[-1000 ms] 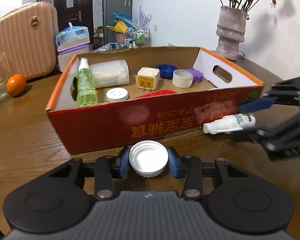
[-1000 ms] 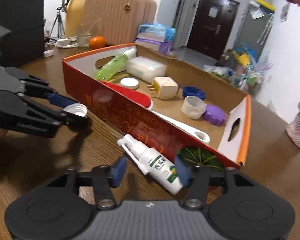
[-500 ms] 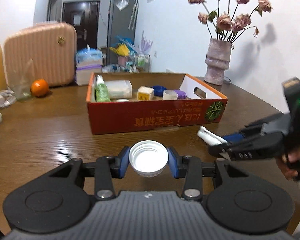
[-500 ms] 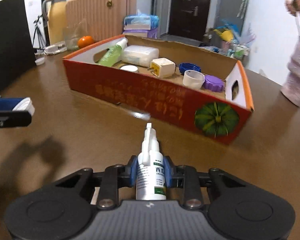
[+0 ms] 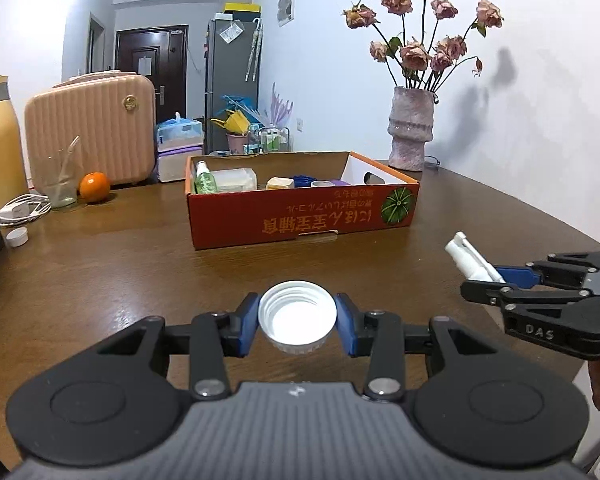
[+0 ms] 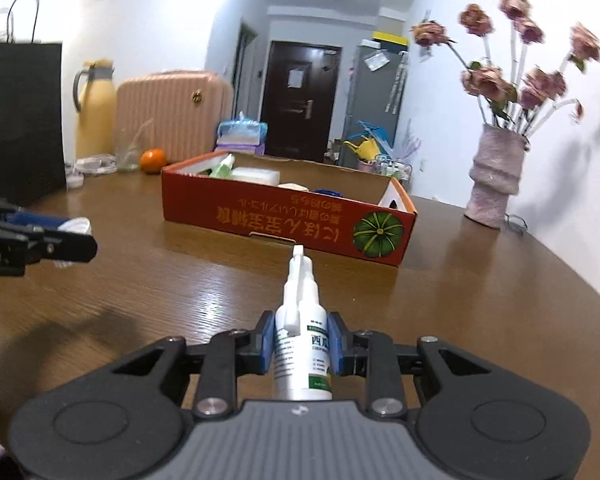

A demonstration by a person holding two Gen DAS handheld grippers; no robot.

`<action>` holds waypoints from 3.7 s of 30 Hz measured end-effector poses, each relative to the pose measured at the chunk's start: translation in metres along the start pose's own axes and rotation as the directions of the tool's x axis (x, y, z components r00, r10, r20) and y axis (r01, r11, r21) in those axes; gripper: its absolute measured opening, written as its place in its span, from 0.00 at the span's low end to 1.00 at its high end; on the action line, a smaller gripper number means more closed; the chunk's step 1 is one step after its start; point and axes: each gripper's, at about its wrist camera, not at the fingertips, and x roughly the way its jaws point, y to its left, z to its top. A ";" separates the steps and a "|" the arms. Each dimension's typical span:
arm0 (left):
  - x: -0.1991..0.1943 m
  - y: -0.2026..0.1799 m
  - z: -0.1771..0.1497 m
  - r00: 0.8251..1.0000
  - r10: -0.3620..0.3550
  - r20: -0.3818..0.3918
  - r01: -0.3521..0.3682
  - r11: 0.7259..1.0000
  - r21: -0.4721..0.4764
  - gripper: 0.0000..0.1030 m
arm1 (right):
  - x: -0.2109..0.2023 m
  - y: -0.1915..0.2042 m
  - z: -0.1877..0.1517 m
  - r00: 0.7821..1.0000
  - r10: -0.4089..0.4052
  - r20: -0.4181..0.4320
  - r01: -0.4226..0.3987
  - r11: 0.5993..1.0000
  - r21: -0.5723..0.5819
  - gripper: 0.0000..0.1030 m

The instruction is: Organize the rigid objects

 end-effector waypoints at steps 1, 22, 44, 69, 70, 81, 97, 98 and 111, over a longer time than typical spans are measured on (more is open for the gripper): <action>-0.003 0.001 -0.001 1.000 -0.001 0.004 0.001 1.000 -0.001 0.40 | -0.003 0.000 0.000 1.000 0.000 0.004 0.000 1.000 0.010 0.26; 0.114 0.060 0.161 0.995 -0.095 0.036 0.098 0.992 -0.082 0.39 | 0.085 -0.060 0.144 0.997 0.075 0.034 -0.072 0.993 -0.098 0.26; 0.345 0.062 0.174 0.935 -0.039 -0.352 0.015 0.997 -0.071 0.63 | 0.348 -0.055 0.193 0.918 0.133 -0.373 -0.172 0.983 -0.072 0.26; 0.117 0.054 0.108 0.970 0.220 0.103 -0.219 0.976 -0.020 1.00 | 0.138 -0.055 0.122 0.995 0.099 -0.033 -0.100 0.994 -0.035 0.80; 0.111 0.054 0.100 0.970 0.219 0.102 -0.217 0.976 -0.027 1.00 | 0.130 -0.052 0.114 0.995 0.095 -0.022 -0.096 0.995 -0.033 0.80; 0.016 0.016 0.048 0.928 0.242 0.284 -0.252 0.968 0.000 1.00 | 0.024 -0.026 0.057 0.983 -0.008 0.181 -0.008 0.996 0.086 0.85; -0.127 -0.022 -0.040 0.863 0.318 0.392 -0.333 0.942 -0.032 1.00 | -0.127 0.024 -0.026 0.933 -0.076 0.353 0.037 0.993 0.116 0.93; -0.134 -0.028 -0.044 0.856 0.311 0.414 -0.328 0.944 -0.030 1.00 | -0.135 0.026 -0.031 0.936 -0.092 0.339 0.052 0.990 0.127 0.95; -0.170 -0.049 -0.075 0.908 0.212 0.362 -0.219 0.976 -0.022 1.00 | -0.183 0.070 -0.053 0.914 -0.153 0.375 0.104 0.983 0.148 1.00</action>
